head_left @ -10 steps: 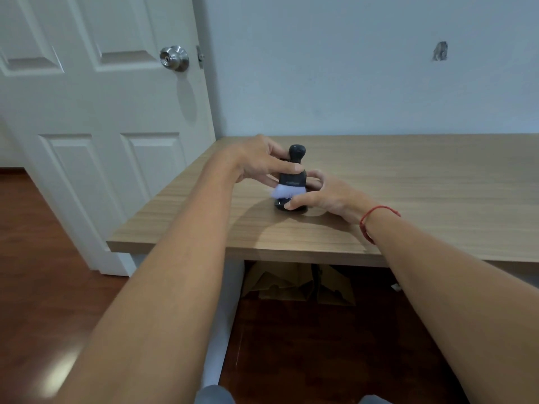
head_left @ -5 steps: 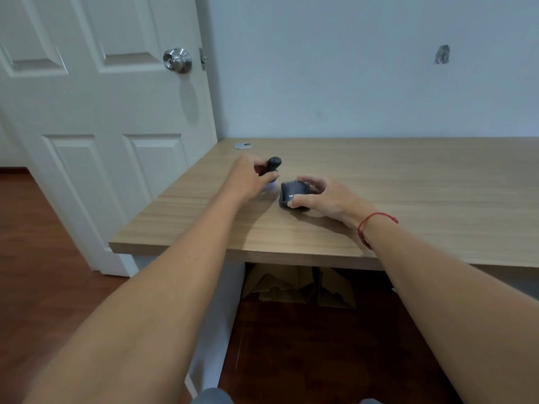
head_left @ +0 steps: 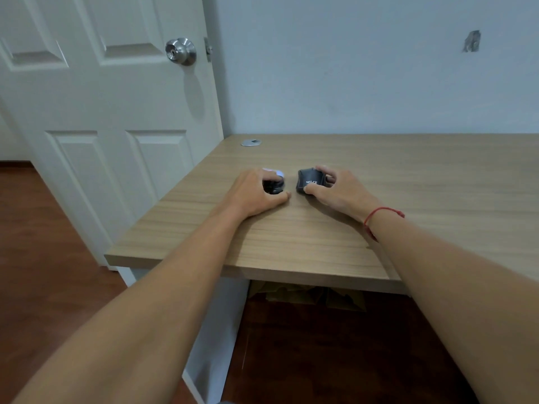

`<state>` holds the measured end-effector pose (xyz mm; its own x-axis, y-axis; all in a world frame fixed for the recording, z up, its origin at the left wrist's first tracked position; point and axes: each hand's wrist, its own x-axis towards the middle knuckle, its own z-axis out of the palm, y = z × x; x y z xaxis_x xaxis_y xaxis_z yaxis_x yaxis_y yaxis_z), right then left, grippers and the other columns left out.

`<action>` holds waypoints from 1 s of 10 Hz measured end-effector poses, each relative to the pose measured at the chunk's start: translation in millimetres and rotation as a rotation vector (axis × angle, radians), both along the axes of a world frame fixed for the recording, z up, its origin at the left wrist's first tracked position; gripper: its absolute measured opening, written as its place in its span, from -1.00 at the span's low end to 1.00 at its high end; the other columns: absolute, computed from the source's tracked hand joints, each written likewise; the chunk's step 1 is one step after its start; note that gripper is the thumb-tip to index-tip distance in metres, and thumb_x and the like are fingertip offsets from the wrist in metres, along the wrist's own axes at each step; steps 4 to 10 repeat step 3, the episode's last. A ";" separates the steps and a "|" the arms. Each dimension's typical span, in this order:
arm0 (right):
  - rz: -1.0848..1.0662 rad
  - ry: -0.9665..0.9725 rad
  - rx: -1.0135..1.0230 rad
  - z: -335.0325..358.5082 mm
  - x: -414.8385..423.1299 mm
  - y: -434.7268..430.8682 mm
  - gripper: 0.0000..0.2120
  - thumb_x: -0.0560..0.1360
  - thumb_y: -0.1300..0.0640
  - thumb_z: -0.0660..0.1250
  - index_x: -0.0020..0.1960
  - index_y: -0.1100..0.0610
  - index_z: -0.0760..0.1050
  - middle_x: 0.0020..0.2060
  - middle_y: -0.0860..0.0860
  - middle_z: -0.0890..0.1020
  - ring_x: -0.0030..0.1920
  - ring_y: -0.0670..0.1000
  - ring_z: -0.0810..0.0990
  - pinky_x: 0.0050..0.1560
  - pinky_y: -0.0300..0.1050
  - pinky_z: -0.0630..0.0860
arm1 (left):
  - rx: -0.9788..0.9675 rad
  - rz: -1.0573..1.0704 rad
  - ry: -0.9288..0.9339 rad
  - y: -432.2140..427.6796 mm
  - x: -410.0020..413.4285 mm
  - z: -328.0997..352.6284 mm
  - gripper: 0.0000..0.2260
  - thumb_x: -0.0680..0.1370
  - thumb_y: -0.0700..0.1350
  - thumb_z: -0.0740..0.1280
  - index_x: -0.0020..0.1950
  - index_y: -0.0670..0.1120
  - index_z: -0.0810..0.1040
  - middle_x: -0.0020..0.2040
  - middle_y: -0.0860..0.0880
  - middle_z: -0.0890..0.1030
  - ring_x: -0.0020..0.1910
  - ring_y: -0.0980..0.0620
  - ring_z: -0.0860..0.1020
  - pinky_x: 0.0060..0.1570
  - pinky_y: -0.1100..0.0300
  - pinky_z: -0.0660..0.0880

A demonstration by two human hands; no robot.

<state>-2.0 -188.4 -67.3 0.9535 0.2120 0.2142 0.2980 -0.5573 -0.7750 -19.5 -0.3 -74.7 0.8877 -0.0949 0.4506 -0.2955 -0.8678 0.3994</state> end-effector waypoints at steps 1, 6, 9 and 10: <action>-0.003 -0.010 -0.011 0.9 3.8 2.7 -0.54 0.49 0.12 0.37 0.35 0.22 0.46 0.27 0.15 0.57 0.31 0.11 0.51 0.27 -0.13 0.39 | -0.019 0.008 0.013 -1.4 6.8 -0.9 -0.72 0.41 -0.01 0.46 -0.07 -0.21 0.62 -0.14 0.06 0.52 -0.11 0.01 0.52 0.08 0.08 0.45; -0.034 0.051 -0.044 13.5 -34.5 -4.7 -0.50 0.54 0.17 0.32 0.39 0.40 0.32 0.40 0.26 0.43 0.39 0.19 0.42 0.13 -0.17 0.35 | -0.139 0.137 0.090 -6.3 -11.8 -1.3 -0.31 0.42 0.05 0.48 0.47 -0.13 0.32 0.48 -0.13 0.37 0.50 -0.03 0.28 0.40 0.17 0.25; -0.034 0.051 -0.044 13.5 -34.5 -4.7 -0.50 0.54 0.17 0.32 0.39 0.40 0.32 0.40 0.26 0.43 0.39 0.19 0.42 0.13 -0.17 0.35 | -0.139 0.137 0.090 -6.3 -11.8 -1.3 -0.31 0.42 0.05 0.48 0.47 -0.13 0.32 0.48 -0.13 0.37 0.50 -0.03 0.28 0.40 0.17 0.25; -0.034 0.051 -0.044 13.5 -34.5 -4.7 -0.50 0.54 0.17 0.32 0.39 0.40 0.32 0.40 0.26 0.43 0.39 0.19 0.42 0.13 -0.17 0.35 | -0.139 0.137 0.090 -6.3 -11.8 -1.3 -0.31 0.42 0.05 0.48 0.47 -0.13 0.32 0.48 -0.13 0.37 0.50 -0.03 0.28 0.40 0.17 0.25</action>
